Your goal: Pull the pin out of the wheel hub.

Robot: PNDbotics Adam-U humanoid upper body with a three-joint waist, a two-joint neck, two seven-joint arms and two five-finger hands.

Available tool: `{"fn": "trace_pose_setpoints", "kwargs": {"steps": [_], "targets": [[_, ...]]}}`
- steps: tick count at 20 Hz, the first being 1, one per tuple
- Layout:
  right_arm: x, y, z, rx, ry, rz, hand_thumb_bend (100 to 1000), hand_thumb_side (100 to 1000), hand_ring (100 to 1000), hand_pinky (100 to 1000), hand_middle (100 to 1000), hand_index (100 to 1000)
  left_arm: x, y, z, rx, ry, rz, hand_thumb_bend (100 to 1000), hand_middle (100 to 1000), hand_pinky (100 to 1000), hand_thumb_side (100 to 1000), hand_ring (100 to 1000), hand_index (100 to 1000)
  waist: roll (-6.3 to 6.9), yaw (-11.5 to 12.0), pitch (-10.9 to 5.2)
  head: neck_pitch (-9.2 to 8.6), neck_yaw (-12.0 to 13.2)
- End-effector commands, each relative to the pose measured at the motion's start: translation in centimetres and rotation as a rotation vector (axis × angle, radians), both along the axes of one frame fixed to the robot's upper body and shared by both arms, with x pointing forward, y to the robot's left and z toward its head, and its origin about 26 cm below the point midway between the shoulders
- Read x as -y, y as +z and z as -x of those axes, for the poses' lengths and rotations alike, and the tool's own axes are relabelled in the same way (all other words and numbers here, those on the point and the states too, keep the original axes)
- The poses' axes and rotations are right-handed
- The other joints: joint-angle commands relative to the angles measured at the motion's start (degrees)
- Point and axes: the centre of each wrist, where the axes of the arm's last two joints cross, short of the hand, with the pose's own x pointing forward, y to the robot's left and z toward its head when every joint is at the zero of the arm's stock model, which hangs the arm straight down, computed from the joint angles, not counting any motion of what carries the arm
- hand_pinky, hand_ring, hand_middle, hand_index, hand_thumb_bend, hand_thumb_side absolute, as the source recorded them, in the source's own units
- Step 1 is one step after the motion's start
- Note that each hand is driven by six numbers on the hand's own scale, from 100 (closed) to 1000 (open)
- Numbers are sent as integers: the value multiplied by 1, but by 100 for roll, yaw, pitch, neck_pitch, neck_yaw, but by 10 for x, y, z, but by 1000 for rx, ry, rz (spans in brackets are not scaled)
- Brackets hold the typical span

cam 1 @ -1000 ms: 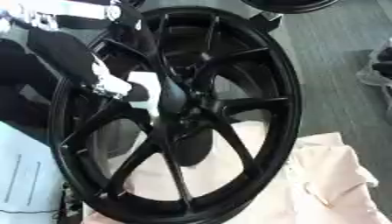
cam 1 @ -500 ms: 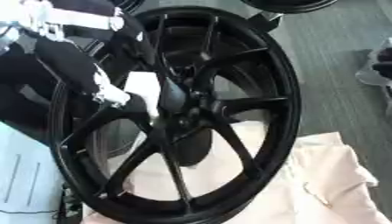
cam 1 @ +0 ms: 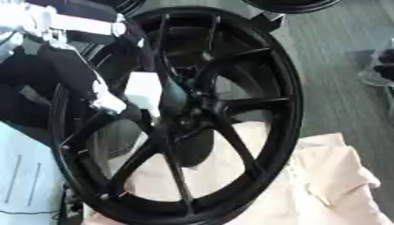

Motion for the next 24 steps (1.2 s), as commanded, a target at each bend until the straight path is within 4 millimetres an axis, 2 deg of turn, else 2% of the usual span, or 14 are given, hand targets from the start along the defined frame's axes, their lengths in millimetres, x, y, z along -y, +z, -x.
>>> {"fn": "trace_pose_setpoints", "kwargs": {"steps": [1,11,15,17,18,24], "targets": [[5,12,0,24,-3,33,100,733,765,894,729,790,-2,5,1,13,11,-14,554,749,784,391,790,768,-37,-7,-140,-11,19],[5,12,0,20,-1,38,100,734,765,894,731,790,3,-4,-4,65,22,-84,591,738,788,387,783,747,-22,-20,-146,14,57],[6,11,0,17,-3,39,100,736,765,894,731,790,2,-8,-7,61,19,-95,586,740,791,324,785,754,-17,-25,-143,23,80],[6,11,0,19,-2,39,100,734,766,894,731,790,1,-9,-8,59,17,-96,541,734,788,227,783,743,-18,-29,-140,24,86],[6,12,0,19,-2,39,100,734,766,894,731,790,1,-9,-9,58,16,-94,529,732,788,206,783,740,-19,-31,-138,25,88],[6,11,0,17,-1,41,100,736,766,895,732,790,1,-2,-6,49,11,-54,452,710,771,180,768,717,-25,-27,-136,27,85]]}}
